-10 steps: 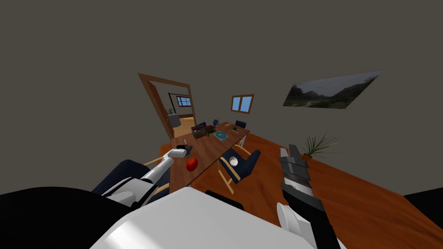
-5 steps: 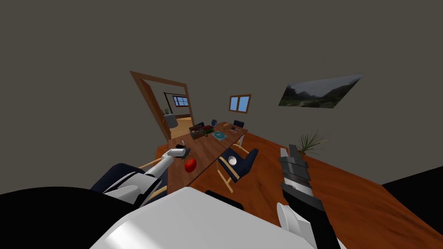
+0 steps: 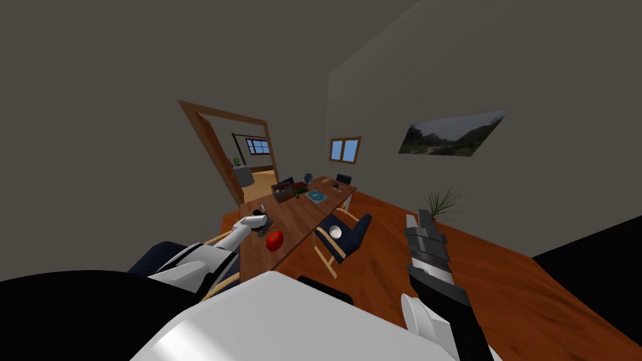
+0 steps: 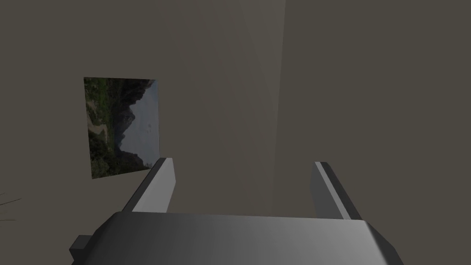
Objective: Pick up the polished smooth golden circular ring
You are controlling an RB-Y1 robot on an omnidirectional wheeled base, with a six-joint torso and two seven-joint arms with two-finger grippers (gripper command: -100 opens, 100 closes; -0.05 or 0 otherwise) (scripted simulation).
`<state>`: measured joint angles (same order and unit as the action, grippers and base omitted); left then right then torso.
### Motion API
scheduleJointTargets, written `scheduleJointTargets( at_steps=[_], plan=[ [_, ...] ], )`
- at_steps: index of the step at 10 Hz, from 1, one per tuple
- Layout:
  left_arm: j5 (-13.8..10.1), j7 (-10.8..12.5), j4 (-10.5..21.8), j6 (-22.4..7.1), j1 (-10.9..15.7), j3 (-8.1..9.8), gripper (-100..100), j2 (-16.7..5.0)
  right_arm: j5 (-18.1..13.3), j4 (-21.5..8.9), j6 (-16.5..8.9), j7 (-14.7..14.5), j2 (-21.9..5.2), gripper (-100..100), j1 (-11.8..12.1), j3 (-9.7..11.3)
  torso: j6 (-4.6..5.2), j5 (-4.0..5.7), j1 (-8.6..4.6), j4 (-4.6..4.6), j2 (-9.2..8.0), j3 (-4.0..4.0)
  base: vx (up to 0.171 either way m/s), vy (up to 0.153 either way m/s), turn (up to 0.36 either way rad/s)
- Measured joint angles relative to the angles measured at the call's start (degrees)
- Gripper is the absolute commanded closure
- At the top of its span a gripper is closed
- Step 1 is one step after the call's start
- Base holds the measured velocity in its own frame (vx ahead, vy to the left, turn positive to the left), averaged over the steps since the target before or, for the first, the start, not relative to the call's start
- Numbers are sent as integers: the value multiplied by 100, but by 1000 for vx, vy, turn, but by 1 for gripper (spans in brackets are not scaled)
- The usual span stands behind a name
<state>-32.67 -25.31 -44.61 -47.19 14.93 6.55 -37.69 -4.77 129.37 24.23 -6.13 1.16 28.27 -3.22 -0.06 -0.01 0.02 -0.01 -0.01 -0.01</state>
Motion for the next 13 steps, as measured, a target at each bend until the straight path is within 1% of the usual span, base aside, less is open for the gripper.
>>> scheduleJointTargets(
  at_steps=[1,2,3,4,5,6,7,8,9,10,11,12,13],
  plan=[
    [-36,-3,56,-198,13,20,-100,-30,0,0,0,0,0,0,0,0,2,0,0,0,0,0,-3,10,-43],
    [-79,-44,186,-316,63,30,-100,-47,0,0,0,0,0,0,0,0,0,0,0,0,1,0,-1,12,-73],
    [-160,-148,428,-431,200,44,-100,-82,0,0,0,0,0,0,0,0,2,0,1,0,2,1,0,12,-42],
    [-208,-212,540,-527,220,62,-100,-108,0,0,0,0,0,0,0,0,-1,-1,1,1,2,1,-1,12,-64],
    [-235,-201,565,-691,197,73,-100,-117,0,0,0,0,0,0,0,0,1,-1,1,0,1,1,-1,10,-35],
    [-258,-217,693,-780,252,75,-100,-123,0,0,0,0,0,0,0,0,0,0,0,0,2,1,0,0,0],
    [-282,-267,827,-780,313,78,-100,-134,0,0,0,0,0,0,0,0,-1,0,-2,0,2,1,1,4,-60],
    [-333,-337,1031,-845,401,89,-100,-158,0,0,0,0,0,0,0,0,1,0,-2,0,2,1,2,12,-101],
    [-414,-415,1192,-1001,448,117,-100,-205,0,0,0,0,0,0,0,0,1,0,0,0,2,1,1,16,-79],
    [-468,-446,1277,-1194,484,131,-100,-230,0,0,0,0,0,0,0,0,1,0,2,0,2,1,2,11,-31],
    [-495,-456,1336,-1313,509,138,-100,-245,0,0,0,0,0,0,0,0,-1,0,1,1,3,1,0,0,0],
    [-506,-480,1420,-1329,542,139,-100,-248,0,0,0,0,0,0,0,0,-1,0,-2,1,3,2,2,1,-46],
    [-542,-533,1573,-1366,606,147,-100,-264,0,0,0,0,0,0,0,0,1,1,-3,1,3,2,2,5,-77]
  ],
)
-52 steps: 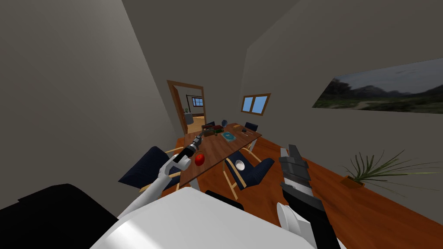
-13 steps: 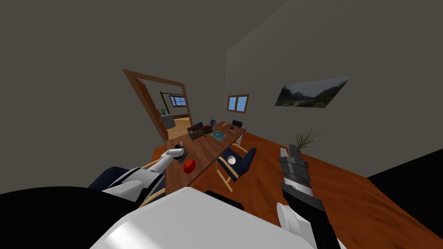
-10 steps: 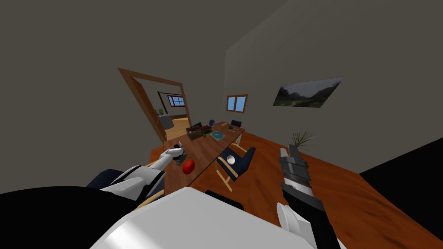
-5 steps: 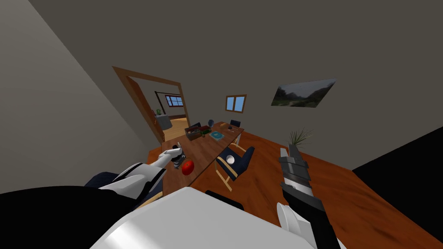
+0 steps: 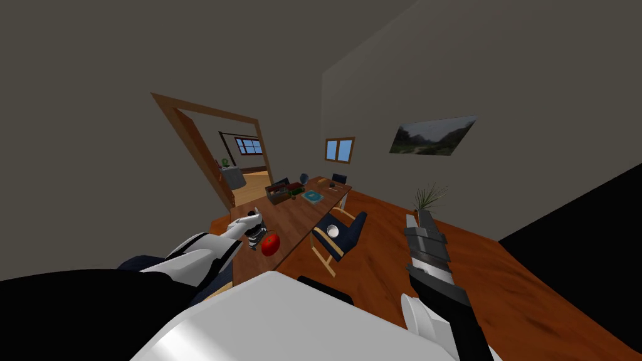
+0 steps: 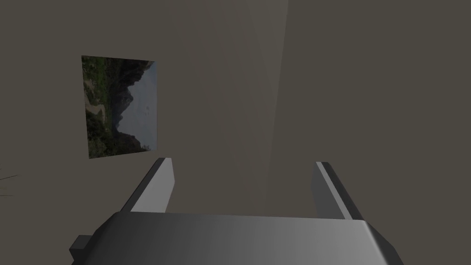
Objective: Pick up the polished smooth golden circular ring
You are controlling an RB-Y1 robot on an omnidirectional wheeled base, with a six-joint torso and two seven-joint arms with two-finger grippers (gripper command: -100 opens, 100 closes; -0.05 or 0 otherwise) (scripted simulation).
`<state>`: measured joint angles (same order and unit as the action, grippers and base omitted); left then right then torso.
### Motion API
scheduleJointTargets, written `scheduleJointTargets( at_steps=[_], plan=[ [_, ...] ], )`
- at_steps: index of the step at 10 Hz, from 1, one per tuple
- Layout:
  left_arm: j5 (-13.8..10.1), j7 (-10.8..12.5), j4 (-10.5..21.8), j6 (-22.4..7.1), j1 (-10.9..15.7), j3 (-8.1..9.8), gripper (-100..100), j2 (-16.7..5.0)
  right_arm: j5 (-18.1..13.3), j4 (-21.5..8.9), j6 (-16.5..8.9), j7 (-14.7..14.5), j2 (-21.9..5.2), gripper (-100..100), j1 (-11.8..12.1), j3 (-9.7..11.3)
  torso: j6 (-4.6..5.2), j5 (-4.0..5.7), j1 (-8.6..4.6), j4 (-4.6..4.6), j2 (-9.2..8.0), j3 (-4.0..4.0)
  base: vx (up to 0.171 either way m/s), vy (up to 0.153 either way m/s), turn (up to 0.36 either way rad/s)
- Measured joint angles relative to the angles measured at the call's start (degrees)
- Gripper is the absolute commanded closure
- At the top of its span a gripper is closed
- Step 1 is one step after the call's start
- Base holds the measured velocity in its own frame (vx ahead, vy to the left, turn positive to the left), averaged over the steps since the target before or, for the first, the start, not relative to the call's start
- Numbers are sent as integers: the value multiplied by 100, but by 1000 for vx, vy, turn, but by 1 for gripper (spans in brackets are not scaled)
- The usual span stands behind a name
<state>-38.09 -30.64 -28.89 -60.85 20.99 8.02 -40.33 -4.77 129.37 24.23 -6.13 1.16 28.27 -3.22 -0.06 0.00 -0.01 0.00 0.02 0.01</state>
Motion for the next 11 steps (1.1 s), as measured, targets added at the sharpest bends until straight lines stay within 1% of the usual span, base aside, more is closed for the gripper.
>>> scheduleJointTargets(
  at_steps=[1,3,4,5,6,7,8,9,10,11],
  plan=[
    [-51,-105,290,-43,137,9,-100,-29,0,0,0,0,0,0,0,0,0,0,1,0,1,0,2,8,-46],
    [-116,-163,425,-220,184,25,-100,-61,0,0,0,0,0,0,0,0,-1,0,2,0,0,0,1,3,-14],
    [-120,-167,431,-239,186,27,0,-63,0,0,0,0,0,0,0,0,-2,0,1,0,-1,0,0,0,0],
    [-119,-167,430,-238,185,27,-100,-63,0,0,0,0,0,0,0,0,-2,0,0,0,-1,-1,-39,56,-42],
    [-38,-55,439,-226,250,-3,-100,29,0,0,0,0,0,0,0,0,1,-3,16,-2,-11,-6,-91,141,-86],
    [81,178,212,-282,210,-34,-100,166,0,0,0,0,-1,0,-1,-1,-1,-9,45,-5,-28,-15,-85,124,-44],
    [128,253,401,-228,341,-49,-100,216,0,0,0,0,-1,0,-1,-1,-3,-10,45,-7,-30,-17,-80,108,-42],
    [225,461,176,-278,286,-76,-100,317,0,0,0,0,-1,0,-1,-1,-2,-10,41,-7,-31,-18,-58,77,-23],
    [275,551,317,-251,407,-96,-100,367,0,0,0,0,-1,0,0,-1,-3,-7,30,-6,-24,-14,-54,83,-41],
    [371,682,343,-235,503,-131,-100,461,0,0,0,0,-1,0,-1,-1,-1,-7,30,-5,-21,-12,-99,131,-69]
  ],
)
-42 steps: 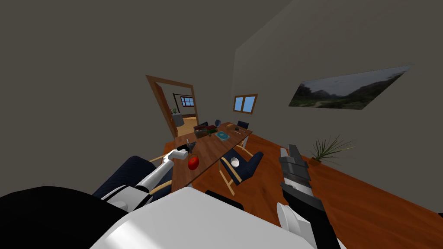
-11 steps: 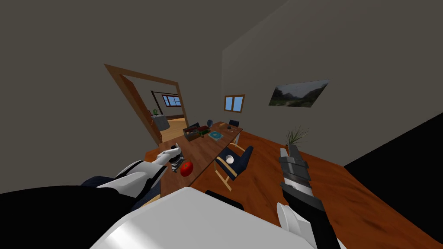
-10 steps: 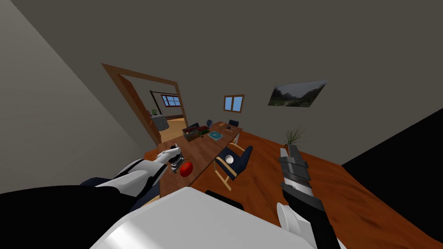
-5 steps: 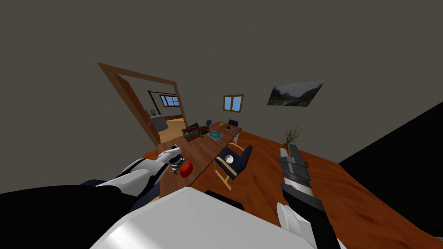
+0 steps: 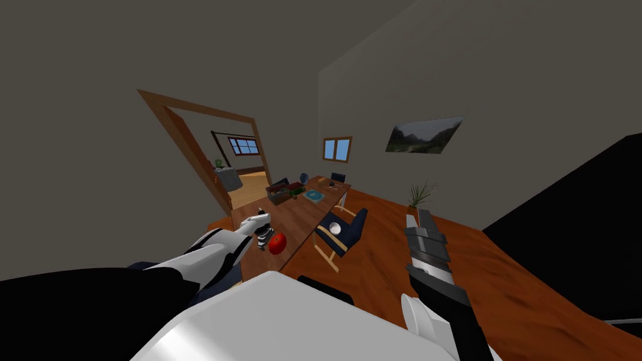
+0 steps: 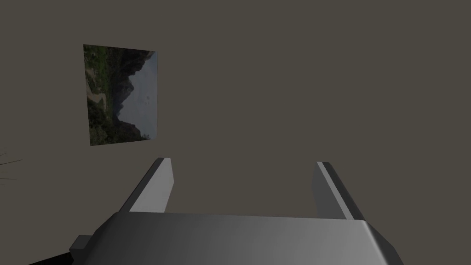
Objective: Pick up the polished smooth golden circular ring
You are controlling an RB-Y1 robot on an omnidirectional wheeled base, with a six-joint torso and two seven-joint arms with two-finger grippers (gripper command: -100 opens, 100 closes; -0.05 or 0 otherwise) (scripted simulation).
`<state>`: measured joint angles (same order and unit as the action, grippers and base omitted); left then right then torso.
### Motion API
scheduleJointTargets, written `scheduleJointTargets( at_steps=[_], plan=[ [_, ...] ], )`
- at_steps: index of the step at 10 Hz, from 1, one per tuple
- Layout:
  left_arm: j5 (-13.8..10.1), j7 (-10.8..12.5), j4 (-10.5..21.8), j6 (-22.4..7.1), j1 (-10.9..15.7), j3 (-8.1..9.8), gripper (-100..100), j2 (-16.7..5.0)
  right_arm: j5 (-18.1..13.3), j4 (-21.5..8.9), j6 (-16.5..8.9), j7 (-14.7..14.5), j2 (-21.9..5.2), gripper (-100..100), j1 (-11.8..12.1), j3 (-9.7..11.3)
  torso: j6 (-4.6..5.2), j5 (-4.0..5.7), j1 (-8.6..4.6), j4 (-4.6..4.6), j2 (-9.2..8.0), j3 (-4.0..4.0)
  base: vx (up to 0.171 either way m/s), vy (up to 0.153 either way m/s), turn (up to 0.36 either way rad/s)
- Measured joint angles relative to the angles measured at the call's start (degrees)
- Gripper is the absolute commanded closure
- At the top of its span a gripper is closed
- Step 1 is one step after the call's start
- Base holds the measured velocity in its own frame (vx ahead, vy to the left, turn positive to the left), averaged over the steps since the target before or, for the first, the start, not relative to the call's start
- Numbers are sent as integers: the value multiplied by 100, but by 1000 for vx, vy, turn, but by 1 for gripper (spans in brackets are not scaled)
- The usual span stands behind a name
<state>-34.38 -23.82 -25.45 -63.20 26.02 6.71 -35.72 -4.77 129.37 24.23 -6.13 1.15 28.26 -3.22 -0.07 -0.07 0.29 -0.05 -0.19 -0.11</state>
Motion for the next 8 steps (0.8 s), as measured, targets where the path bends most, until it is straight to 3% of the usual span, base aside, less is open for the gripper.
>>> scheduleJointTargets(
  at_steps=[1,2,4,5,7,8],
  plan=[
    [137,236,-138,-19,12,-46,-100,163,0,0,0,0,0,0,0,0,-1,-3,13,-2,-12,-6,-72,106,-44],
    [191,320,62,52,156,-66,-100,223,0,0,0,0,0,0,0,0,-2,-2,9,-2,-6,-4,-73,101,-50],
    [388,652,-119,3,206,-117,-100,420,0,0,0,0,0,0,0,0,-2,-4,19,-3,-14,-8,-89,126,-53],
    [453,749,83,78,354,-143,-100,500,0,0,0,0,0,0,0,0,-3,-3,11,-2,-7,-5,-70,79,-62],
    [678,1142,-223,-2,342,-211,-100,715,0,0,0,0,0,0,0,1,9,-2,-17,-1,1,0,-47,35,-155],
    [740,1251,-40,62,494,-236,-100,798,0,0,0,0,1,0,0,1,10,-2,-27,2,14,7,-39,32,-130]
  ],
)
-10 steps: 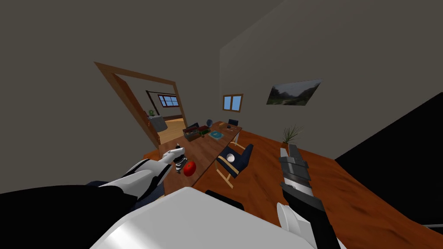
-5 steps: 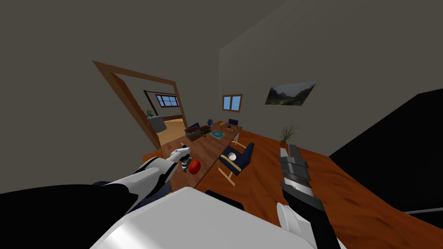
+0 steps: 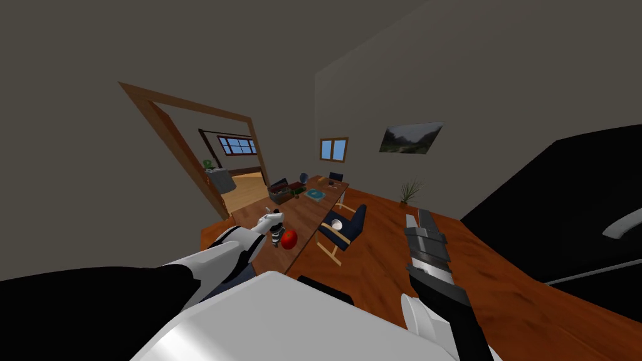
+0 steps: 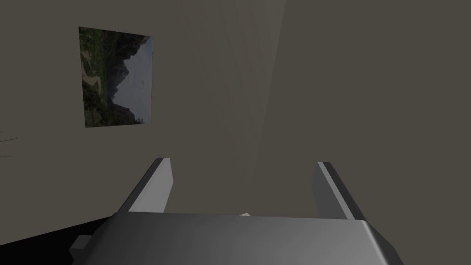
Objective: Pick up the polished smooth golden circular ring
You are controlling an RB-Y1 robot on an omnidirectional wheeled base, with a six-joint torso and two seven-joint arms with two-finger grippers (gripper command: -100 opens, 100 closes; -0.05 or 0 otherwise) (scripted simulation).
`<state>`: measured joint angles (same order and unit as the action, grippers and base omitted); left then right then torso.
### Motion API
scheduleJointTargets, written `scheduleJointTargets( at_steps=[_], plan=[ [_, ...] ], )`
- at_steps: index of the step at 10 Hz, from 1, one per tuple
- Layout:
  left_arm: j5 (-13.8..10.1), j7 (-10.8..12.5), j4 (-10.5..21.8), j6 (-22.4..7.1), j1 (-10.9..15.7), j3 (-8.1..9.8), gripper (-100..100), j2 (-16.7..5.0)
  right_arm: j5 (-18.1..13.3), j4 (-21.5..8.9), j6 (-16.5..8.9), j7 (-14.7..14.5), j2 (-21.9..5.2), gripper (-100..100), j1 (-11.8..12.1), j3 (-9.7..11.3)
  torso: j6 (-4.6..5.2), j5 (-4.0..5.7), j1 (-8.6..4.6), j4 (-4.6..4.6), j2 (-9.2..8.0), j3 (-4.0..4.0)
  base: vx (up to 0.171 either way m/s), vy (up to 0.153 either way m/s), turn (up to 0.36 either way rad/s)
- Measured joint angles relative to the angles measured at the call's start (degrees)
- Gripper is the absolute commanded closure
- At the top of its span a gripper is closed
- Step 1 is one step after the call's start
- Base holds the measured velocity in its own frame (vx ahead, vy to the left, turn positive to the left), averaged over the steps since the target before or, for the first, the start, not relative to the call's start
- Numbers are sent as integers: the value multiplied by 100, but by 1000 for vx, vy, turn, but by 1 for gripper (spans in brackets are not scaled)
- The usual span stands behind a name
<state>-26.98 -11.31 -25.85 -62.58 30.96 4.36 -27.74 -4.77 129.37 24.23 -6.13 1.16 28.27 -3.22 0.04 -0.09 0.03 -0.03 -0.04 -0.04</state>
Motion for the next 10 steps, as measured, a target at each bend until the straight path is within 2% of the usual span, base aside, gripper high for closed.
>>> scheduleJointTargets(
  at_steps=[1,2,4,5,8,10],
  plan=[
    [78,42,535,239,322,-26,-100,98,0,0,0,0,0,0,0,0,12,-10,-2,5,9,7,-30,24,-100],
    [121,112,619,296,369,-37,-100,145,0,0,0,0,0,0,0,0,12,-14,-2,9,20,14,0,0,0],
    [152,245,352,150,230,-49,-100,182,0,0,0,0,0,0,1,0,10,-12,-11,13,37,25,8,-6,25],
    [143,220,399,182,285,-44,-100,176,0,0,0,0,0,0,1,0,11,-12,-10,13,39,26,0,0,0],
    [156,266,164,109,189,-51,-100,183,0,0,0,0,0,0,1,0,11,-14,-7,13,35,24,0,0,0],
    [157,277,134,90,176,-52,-100,184,0,0,0,0,0,0,1,0,11,-13,-9,14,38,25,0,0,0]
  ],
)
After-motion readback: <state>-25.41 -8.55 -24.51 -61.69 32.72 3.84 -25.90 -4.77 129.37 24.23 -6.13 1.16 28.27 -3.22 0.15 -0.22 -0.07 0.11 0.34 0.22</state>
